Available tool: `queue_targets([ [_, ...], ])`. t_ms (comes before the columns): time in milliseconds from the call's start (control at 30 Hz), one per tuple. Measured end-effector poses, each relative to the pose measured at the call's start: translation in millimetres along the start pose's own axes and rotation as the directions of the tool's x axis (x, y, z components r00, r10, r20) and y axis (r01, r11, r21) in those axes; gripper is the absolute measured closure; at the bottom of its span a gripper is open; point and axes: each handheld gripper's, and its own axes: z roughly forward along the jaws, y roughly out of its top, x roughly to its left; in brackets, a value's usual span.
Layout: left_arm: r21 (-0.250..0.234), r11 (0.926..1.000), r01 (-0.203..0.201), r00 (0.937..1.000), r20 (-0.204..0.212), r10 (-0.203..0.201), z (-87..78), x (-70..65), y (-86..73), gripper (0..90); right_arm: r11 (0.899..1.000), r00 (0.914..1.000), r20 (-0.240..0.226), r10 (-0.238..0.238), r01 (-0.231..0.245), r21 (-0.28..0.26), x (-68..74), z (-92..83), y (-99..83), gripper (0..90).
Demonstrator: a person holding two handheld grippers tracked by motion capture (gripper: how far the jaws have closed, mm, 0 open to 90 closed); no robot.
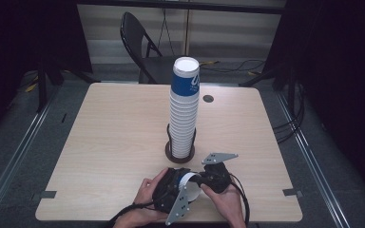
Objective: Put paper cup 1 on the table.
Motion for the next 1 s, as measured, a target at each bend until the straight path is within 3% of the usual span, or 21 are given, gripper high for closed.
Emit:
queue_targets([
  [533,-0.027,0.9995,0.014,0.9999,0.002,-0.014,-0.3,1.0,-1.0,16.5,1.0,0.9997,-0.009,0.022,-0.022,0.0,0.0,3.7,-0.4,87.8],
  [633,-0.057,0.9975,0.042,0.9991,0.008,-0.042,-0.8,3.2,-3.9,16.8,0.999,0.9993,-0.016,0.032,-0.033,-0.019,-0.7,3.8,-0.7,87.3],
  [1000,-0.064,0.9896,0.129,0.9916,0.012,-0.128,-3.6,8.1,-13.3,17.0,0.995,0.9987,-0.023,0.046,-0.048,-0.086,0.1,-1.6,-3.9,78.2],
])
